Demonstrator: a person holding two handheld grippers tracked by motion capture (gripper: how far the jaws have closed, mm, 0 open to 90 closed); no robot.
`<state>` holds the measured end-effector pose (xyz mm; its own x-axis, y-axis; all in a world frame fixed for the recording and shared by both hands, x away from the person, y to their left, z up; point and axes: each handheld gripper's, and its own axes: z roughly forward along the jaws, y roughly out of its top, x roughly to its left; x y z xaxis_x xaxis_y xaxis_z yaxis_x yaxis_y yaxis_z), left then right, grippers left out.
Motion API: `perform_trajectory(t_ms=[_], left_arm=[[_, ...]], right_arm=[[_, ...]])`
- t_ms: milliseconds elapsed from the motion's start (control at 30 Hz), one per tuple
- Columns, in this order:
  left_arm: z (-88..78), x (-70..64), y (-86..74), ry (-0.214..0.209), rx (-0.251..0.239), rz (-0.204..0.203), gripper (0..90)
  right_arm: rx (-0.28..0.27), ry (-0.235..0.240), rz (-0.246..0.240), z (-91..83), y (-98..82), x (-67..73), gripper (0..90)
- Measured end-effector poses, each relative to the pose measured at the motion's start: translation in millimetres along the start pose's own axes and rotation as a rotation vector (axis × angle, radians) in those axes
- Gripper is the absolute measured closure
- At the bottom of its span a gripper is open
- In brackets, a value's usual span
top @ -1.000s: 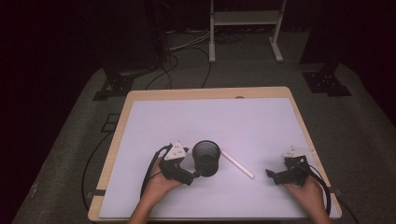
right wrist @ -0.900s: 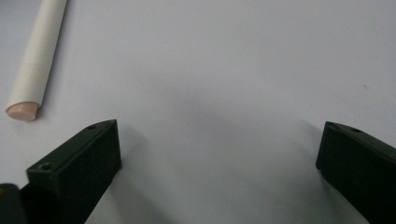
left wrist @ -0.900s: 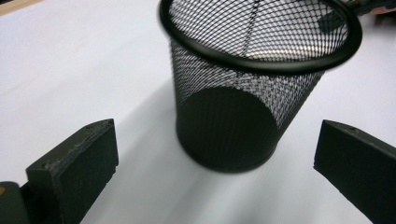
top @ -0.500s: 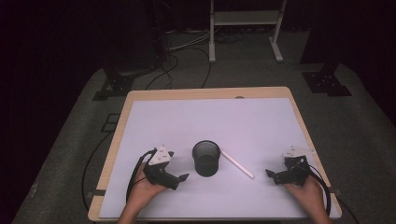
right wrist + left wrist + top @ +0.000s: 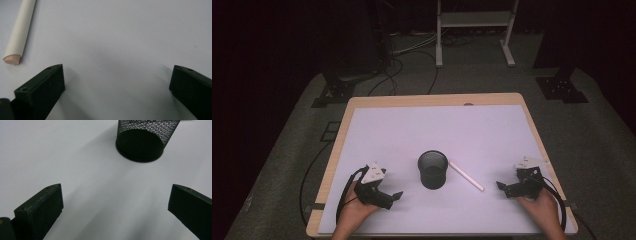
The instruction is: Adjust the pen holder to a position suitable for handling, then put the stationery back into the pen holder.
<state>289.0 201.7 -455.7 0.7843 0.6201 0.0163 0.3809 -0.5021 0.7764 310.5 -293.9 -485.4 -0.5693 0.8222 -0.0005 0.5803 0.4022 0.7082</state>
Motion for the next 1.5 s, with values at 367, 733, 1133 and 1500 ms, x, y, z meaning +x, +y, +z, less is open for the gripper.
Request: perform_trajectory(t_ms=[367,733,1133,1500], left_arm=[[-6.1,4.6,-17.1,0.033,0.054,-0.022,0.0],[-2.8,7.4,-32.2,0.048,0.109,-0.017,0.0],[-2.4,8.6,-34.6,0.037,0.097,-0.035,0.0],[-2.5,8.6,-34.8,0.037,0.095,-0.035,0.0]], right_arm=[[0.002,0.001,0.001,0.0,0.3,0.0,0.0],[0.004,0.001,0.001,0.0,0.7,0.1,0.0],[0.020,-0.007,0.003,-0.5,2.4,0.8,0.0],[0.060,0.002,0.044,-13.6,14.4,5.5,2.9]])
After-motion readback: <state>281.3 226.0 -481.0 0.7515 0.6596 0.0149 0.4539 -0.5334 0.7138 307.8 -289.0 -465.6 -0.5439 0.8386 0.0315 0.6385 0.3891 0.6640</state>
